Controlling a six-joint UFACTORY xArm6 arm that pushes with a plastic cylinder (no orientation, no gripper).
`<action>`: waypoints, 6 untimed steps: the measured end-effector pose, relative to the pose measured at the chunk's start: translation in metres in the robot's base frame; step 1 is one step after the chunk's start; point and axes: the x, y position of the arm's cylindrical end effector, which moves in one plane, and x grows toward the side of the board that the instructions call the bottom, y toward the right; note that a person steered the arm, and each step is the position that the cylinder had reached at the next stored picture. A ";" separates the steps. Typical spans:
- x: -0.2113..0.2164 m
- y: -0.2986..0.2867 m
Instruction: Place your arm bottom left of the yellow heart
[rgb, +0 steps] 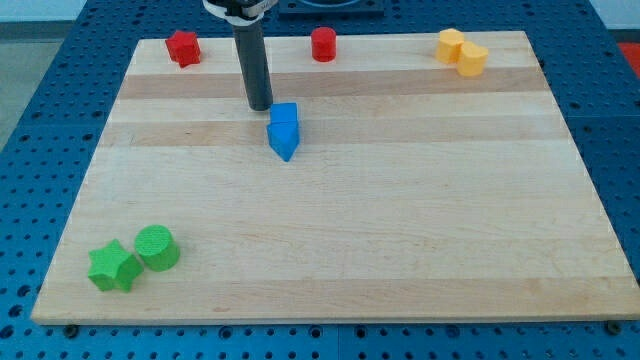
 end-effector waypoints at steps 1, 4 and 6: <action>-0.018 -0.002; -0.023 0.030; -0.024 0.093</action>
